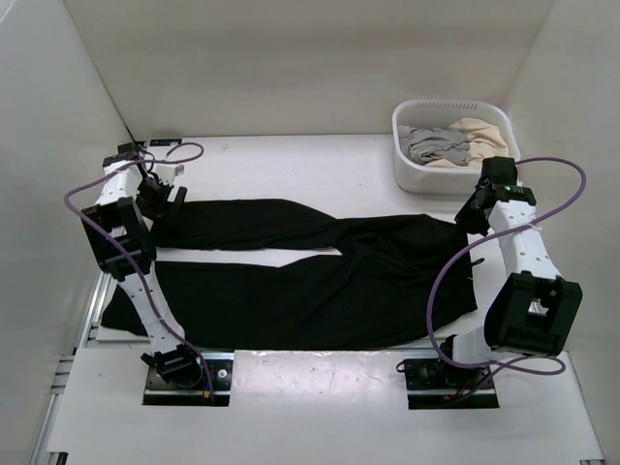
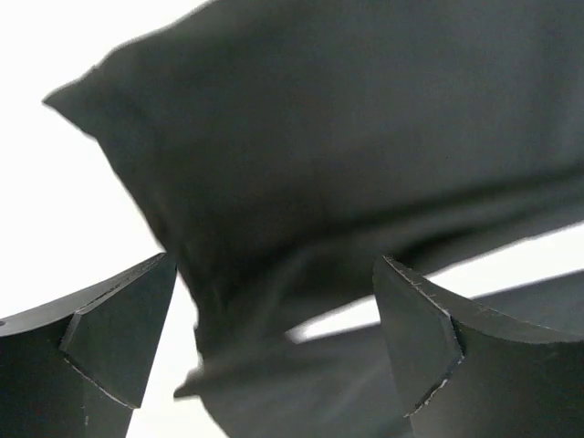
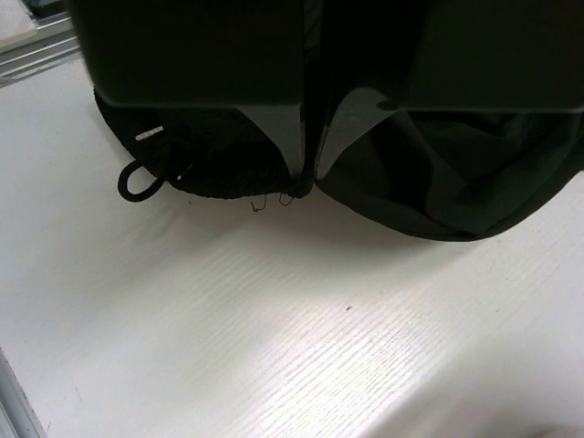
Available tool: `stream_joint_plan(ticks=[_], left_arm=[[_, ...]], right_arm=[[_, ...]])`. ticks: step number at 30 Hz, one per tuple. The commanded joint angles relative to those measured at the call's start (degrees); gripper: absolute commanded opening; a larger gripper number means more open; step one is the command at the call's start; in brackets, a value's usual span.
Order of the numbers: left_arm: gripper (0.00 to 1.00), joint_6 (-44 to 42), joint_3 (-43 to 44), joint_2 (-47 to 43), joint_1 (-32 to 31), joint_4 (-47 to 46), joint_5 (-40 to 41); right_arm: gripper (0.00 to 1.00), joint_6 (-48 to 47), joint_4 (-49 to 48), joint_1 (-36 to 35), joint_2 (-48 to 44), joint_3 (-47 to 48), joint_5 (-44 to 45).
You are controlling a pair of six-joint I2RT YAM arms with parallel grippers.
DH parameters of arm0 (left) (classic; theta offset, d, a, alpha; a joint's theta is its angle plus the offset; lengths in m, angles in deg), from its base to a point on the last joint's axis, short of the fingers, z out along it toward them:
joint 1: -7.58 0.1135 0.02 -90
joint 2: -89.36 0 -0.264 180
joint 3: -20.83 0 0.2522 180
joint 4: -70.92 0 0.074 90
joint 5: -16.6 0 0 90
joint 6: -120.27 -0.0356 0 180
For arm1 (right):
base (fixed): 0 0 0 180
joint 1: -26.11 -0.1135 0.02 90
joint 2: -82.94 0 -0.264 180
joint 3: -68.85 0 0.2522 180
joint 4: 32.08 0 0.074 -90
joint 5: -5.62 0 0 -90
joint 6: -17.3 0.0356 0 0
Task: Fold and stack the trousers
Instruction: Flatten the trousers out, then fold the trousers
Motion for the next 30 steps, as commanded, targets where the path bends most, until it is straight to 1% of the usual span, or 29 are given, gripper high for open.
stream_joint_plan(ticks=[1, 3, 4, 8, 12, 13, 14, 17, 19, 24, 28, 29, 30], left_arm=[[1.00, -8.3, -6.9, -11.0, -1.0, 0.9, 5.3], [1.00, -10.3, -11.9, -13.0, -1.0, 0.9, 9.7], [1.00, -12.6, -16.9, -14.8, -1.0, 0.9, 12.0], [1.00, -13.9, -22.9, -17.2, -1.0, -0.2, 11.2], [1.00, -10.7, -22.3, -16.1, -1.0, -4.6, 11.8], [1.00, -9.3, -21.4, -16.1, -1.5, -5.3, 13.4], [1.00, -8.6, -18.6, -15.3, -1.5, -5.9, 13.4], [1.00, -7.3, -15.5, -13.9, -1.5, -5.9, 14.0], [1.00, -7.3, -16.0, -13.3, -1.5, -6.6, 14.5], [1.00, -8.0, -21.3, -10.5, -1.5, -10.7, 16.7], [1.00, -7.4, -20.8, -8.8, -1.5, -11.2, 10.5], [0.96, -7.4, -20.8, -8.8, -1.5, -11.2, 9.2], [0.87, -6.3, -20.8, -8.8, -1.5, -11.2, 7.2]], right_arm=[[0.00, -0.6, 0.3, 0.0, -1.9, 2.0, -0.9], [0.00, -0.6, 0.3, 0.0, -1.9, 2.0, -0.9], [0.00, -0.1, -0.2, 0.0, -1.9, 2.0, -1.4], [0.00, -0.1, -0.8, 0.0, -1.9, 1.5, -2.0], [0.00, -0.1, -0.8, 0.0, -1.9, 0.9, -2.0], [0.00, -0.1, -0.8, 0.0, -1.9, 0.9, -2.0], [0.00, -0.1, -0.8, 0.0, -1.9, 0.9, -2.0], [0.00, -0.1, -0.3, 0.0, -1.9, 0.4, -2.0], [0.00, -0.1, -0.3, 0.0, -2.4, -0.3, -2.0], [0.00, 0.4, -1.5, 0.0, -3.0, -2.1, -2.0], [0.00, 0.4, -1.5, 0.0, -3.0, -2.1, -2.5], [0.00, 0.4, -1.5, 0.0, -3.0, -2.1, -2.5], [0.00, 0.4, -1.5, 0.0, -3.0, -2.1, -2.5]])
